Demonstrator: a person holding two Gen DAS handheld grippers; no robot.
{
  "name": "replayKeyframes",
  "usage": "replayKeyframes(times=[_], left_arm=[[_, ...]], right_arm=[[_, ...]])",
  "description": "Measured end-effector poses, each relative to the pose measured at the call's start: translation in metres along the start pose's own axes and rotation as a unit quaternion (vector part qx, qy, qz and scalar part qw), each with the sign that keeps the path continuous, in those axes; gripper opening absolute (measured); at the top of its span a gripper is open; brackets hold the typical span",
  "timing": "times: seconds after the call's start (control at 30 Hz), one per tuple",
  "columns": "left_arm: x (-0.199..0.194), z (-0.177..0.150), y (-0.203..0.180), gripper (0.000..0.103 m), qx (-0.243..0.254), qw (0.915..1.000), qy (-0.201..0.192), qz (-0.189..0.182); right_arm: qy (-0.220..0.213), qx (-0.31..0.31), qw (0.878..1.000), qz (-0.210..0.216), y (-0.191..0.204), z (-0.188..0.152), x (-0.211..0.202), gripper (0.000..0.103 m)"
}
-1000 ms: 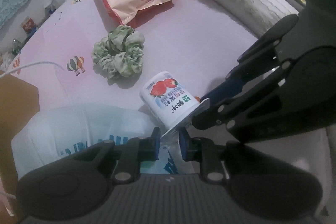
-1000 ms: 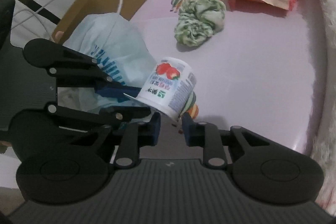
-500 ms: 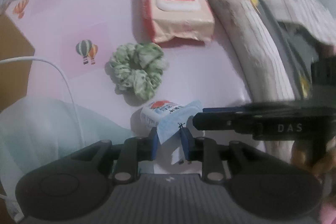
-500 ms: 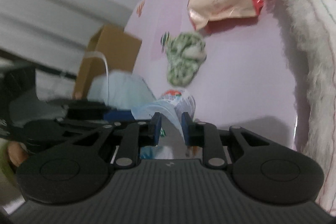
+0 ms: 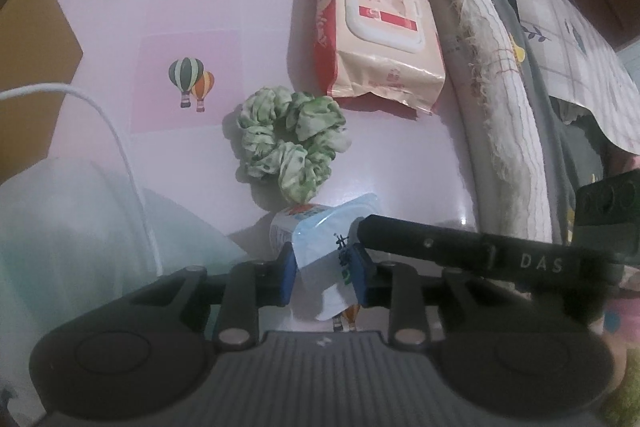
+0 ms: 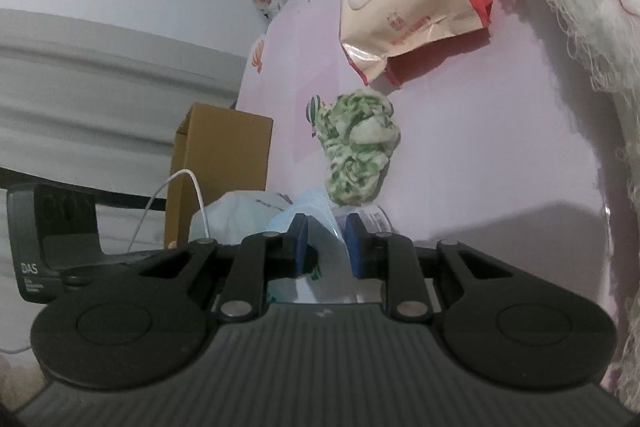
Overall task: Organize soft objects
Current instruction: 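Lift the yogurt cup with the left gripper and carry it over the box, then lower the yogurt cup into the box and open the left gripper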
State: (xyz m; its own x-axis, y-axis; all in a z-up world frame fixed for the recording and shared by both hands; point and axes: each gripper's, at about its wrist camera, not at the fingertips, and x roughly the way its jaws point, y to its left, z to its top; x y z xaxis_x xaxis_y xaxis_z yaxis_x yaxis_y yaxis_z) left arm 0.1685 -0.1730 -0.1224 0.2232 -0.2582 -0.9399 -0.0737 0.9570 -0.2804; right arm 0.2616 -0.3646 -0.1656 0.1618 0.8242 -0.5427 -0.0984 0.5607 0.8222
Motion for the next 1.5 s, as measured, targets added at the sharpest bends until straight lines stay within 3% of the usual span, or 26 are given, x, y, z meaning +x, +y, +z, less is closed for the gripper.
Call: replayKeyframes(times=[0.33, 0.5, 0.67, 0.93, 1.1, 1.27, 1.5], left_arm=[[-0.040, -0.009, 0.006, 0.029, -0.011, 0.9992, -0.018, -0.034], [-0.083, -0.012, 0.030, 0.030, -0.025, 0.9977, -0.044, -0.046], [-0.132, -0.024, 0.068, 0.030, -0.044, 0.9956, -0.076, -0.035], [-0.209, -0.057, 0.158, 0.030, -0.104, 0.9870, -0.122, 0.000], [-0.233, -0.082, 0.220, 0.030, -0.150, 0.9794, -0.132, 0.028], [-0.234, -0.101, 0.283, 0.030, -0.205, 0.9699, -0.128, 0.030], [-0.212, -0.119, 0.340, 0.029, -0.255, 0.9612, -0.106, 0.004]], right_arm=[[-0.016, 0.009, 1.000, -0.007, 0.030, -0.016, -0.019, 0.021], [-0.027, -0.006, 1.000, 0.004, 0.066, -0.025, -0.021, 0.021], [-0.026, -0.026, 0.999, 0.026, 0.113, -0.034, -0.003, 0.021], [0.006, -0.065, 0.995, 0.078, 0.205, -0.058, 0.069, 0.021], [0.050, -0.070, 0.992, 0.095, 0.248, -0.082, 0.131, 0.021], [0.099, -0.098, 0.987, 0.074, 0.283, -0.105, 0.188, 0.021], [0.148, -0.122, 0.981, 0.025, 0.302, -0.125, 0.244, 0.021]])
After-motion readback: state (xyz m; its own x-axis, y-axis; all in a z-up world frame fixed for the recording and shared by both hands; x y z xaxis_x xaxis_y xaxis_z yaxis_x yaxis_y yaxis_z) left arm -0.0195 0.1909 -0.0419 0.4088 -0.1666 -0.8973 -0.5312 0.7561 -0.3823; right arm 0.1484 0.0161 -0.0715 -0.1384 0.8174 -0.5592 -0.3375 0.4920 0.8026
